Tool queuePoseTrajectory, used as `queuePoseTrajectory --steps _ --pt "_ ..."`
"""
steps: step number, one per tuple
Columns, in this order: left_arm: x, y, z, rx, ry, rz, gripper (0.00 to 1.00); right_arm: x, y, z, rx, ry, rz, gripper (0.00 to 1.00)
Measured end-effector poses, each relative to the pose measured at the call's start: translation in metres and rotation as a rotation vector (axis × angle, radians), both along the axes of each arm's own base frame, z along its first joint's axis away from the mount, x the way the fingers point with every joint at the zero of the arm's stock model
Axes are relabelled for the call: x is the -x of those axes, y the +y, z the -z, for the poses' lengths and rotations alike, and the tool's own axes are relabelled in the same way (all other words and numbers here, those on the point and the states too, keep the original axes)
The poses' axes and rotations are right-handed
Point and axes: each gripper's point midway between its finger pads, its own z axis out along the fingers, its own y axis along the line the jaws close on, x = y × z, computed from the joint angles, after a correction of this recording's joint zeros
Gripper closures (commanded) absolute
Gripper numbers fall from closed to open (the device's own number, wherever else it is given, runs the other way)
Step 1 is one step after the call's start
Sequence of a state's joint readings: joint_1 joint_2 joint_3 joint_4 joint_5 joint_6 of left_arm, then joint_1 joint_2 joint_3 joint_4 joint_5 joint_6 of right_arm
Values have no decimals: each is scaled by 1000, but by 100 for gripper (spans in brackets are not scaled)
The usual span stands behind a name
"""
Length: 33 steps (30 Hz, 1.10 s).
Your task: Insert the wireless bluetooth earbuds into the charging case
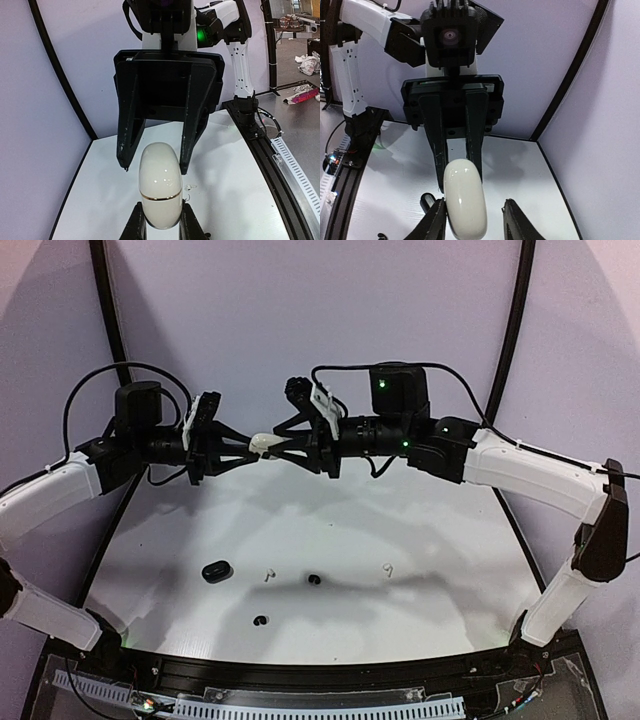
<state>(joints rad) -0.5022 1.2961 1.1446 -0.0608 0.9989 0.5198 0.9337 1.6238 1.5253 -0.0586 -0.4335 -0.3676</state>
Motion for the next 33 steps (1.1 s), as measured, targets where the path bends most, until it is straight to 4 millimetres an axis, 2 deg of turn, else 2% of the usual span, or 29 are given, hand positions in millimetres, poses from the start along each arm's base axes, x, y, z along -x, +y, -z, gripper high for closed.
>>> queuePoseTrajectory --steps 4,7,9,10,11,12,13,16,23,33 --pt "1 0 -1 4 22 6 99 2 0 0 -1 5 -17 68" --pt "2 0 -4 15 55 8 99 4 0 0 0 3 -27 83" --pt "4 0 -4 19 69 15 99 6 0 0 0 -3 -43 100" --pt "4 0 -5 22 77 21 99 7 0 0 -1 0 -50 100" --pt "5 0 -5 22 77 23 92 8 0 0 -1 -7 -58 100" --pt "5 0 -6 24 87 24 92 9 0 0 -1 -5 -66 100" --pt "5 0 -6 25 87 24 77 9 0 -1 -2 -5 -69 100" --pt "6 0 -8 31 101 31 67 9 -1 -3 -7 -8 -74 100" --pt "9 -1 -8 31 120 49 70 12 0 -3 -7 -14 -88 100" --pt "7 -3 -8 30 126 53 68 12 0 -5 -15 -23 -93 100"
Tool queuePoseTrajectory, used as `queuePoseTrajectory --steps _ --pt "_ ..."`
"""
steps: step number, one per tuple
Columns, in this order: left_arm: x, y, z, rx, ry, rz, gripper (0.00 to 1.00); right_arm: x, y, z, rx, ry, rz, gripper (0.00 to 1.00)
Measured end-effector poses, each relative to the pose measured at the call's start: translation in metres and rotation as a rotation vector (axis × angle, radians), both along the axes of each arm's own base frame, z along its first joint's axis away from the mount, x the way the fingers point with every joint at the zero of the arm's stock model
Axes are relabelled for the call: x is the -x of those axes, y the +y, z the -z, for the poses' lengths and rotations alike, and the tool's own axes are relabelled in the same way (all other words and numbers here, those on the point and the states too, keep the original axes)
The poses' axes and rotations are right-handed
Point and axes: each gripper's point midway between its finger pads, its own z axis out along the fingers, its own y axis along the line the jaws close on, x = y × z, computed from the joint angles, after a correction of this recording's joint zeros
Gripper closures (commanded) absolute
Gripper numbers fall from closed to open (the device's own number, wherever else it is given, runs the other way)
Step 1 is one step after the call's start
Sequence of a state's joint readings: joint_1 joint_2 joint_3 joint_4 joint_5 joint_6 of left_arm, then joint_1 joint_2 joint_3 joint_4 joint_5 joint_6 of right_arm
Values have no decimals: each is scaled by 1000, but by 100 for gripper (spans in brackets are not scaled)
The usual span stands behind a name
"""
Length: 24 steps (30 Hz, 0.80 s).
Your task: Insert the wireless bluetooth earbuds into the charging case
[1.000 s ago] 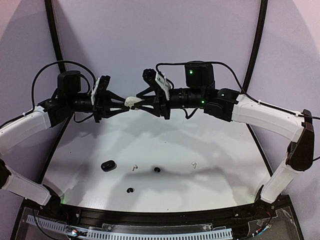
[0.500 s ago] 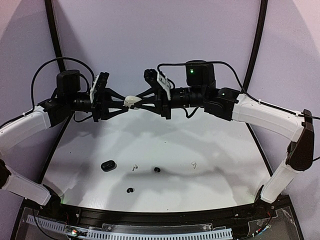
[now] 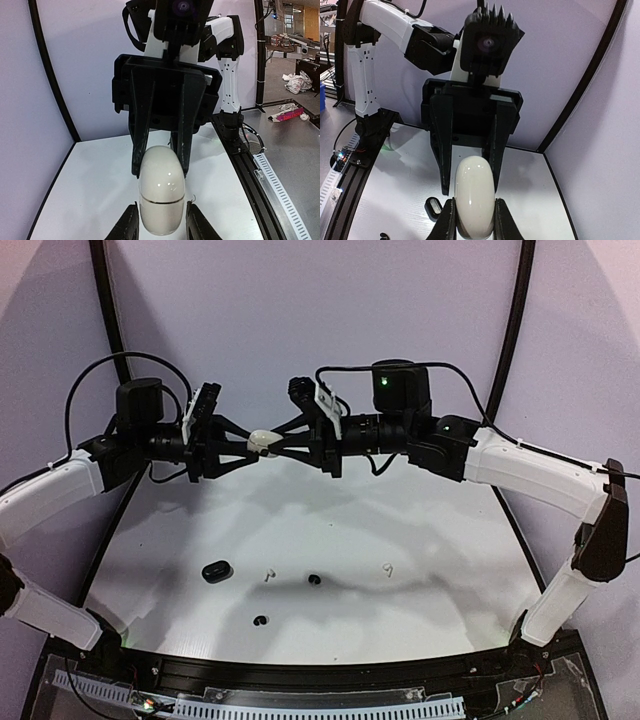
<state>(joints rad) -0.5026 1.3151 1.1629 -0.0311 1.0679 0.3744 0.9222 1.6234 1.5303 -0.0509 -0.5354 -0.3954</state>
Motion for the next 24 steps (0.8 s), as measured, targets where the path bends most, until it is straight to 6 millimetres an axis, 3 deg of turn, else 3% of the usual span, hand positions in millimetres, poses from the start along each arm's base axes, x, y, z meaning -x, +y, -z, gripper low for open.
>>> queuePoseTrajectory --steps 7,10,15,20,24 --pt "-3 -3 7 -15 26 6 72 0 2 -6 -14 -14 -5 100" --pt "-3 -3 6 -13 26 6 64 -1 3 -8 -16 -24 -9 100" --pt "-2 -3 4 -9 28 12 61 -3 5 -5 -9 -23 -7 100" --pt "-2 -3 1 -3 26 12 69 -4 7 1 2 -18 -6 100" --pt "-3 -3 1 0 17 10 87 -4 7 1 3 -12 -6 100"
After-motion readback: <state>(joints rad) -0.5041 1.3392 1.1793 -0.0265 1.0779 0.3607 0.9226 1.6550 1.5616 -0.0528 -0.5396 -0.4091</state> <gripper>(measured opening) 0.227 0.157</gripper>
